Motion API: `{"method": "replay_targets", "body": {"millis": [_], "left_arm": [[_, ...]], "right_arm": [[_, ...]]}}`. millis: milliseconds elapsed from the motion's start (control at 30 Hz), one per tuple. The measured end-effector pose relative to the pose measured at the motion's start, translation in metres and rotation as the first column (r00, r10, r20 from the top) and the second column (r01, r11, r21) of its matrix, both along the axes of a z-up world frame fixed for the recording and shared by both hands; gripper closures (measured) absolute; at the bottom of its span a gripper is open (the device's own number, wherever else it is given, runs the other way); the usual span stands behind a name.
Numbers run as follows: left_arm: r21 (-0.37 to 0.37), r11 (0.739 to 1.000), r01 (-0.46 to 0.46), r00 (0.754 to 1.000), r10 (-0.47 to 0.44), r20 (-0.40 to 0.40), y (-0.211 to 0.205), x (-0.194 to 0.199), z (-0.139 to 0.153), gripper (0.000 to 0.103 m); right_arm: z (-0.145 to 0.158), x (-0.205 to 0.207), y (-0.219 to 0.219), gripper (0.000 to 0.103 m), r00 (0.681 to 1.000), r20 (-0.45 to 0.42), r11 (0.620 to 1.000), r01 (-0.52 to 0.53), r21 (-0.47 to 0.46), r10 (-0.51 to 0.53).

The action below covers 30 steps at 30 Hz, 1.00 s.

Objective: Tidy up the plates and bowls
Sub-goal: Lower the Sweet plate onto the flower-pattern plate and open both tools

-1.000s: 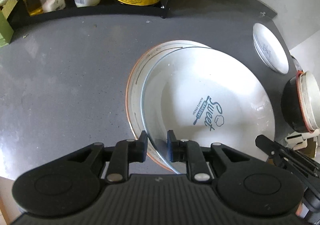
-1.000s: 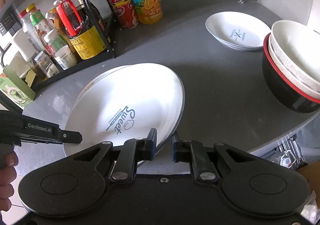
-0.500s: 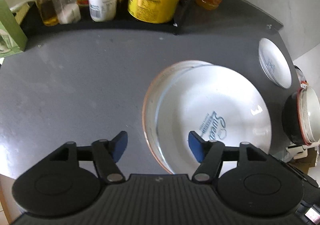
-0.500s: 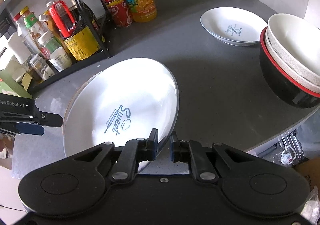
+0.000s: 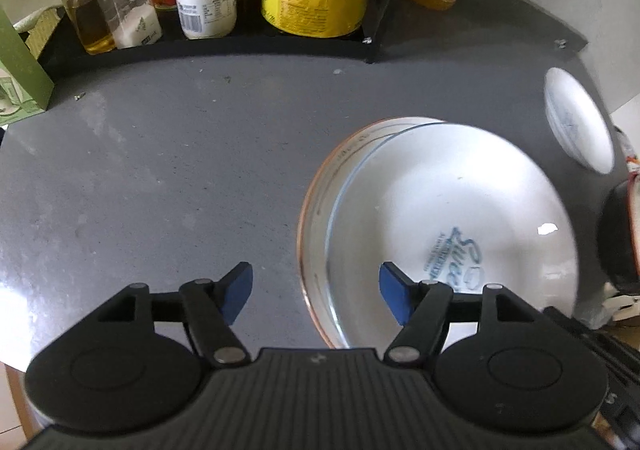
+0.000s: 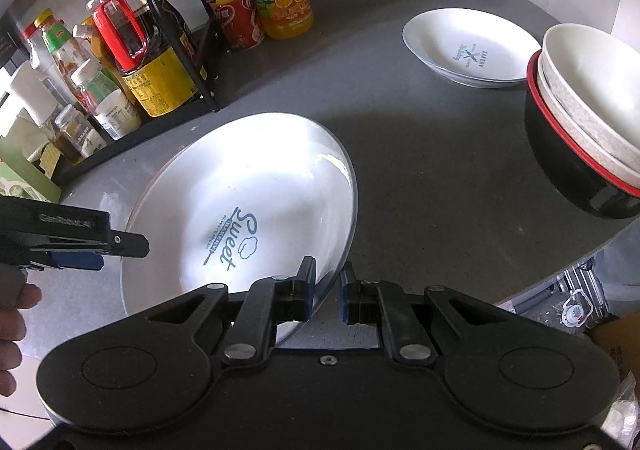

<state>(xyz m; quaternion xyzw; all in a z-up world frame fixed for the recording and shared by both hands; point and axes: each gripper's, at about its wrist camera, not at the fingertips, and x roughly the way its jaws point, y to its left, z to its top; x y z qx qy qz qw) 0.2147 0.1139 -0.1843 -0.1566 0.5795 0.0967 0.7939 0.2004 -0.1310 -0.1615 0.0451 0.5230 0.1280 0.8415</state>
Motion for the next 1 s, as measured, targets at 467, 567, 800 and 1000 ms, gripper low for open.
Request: {"method": "replay_targets", "body": {"millis": [467, 567, 800, 1000], "left_arm": [[0.014, 0.996, -0.083, 0.996, 0.083, -0.026, 0.026, 0.004, -0.019, 0.024], [0.006, 0.996, -0.086, 0.996, 0.086, -0.028, 0.028, 0.002, -0.018, 0.023], [0.082, 0.996, -0.032, 0.998, 0.036, -0.048, 0.019, 0.005, -0.005, 0.023], [0.064, 0.998, -0.012, 0.999, 0.014, -0.036, 0.019, 0.006, 0.003, 0.023]], "right_arm": [[-0.016, 0.016, 0.012, 0.087, 0.998, -0.047, 0.999, -0.046, -0.023, 0.045], [-0.019, 0.02, 0.01, 0.086, 0.998, -0.061, 0.999, -0.033, -0.014, 0.032], [-0.012, 0.023, 0.006, 0.074, 0.996, -0.091, 1.0, 0.003, -0.008, -0.004], [0.002, 0.022, 0.002, 0.051, 0.998, -0.059, 1.0, 0.026, -0.007, -0.027]]}}
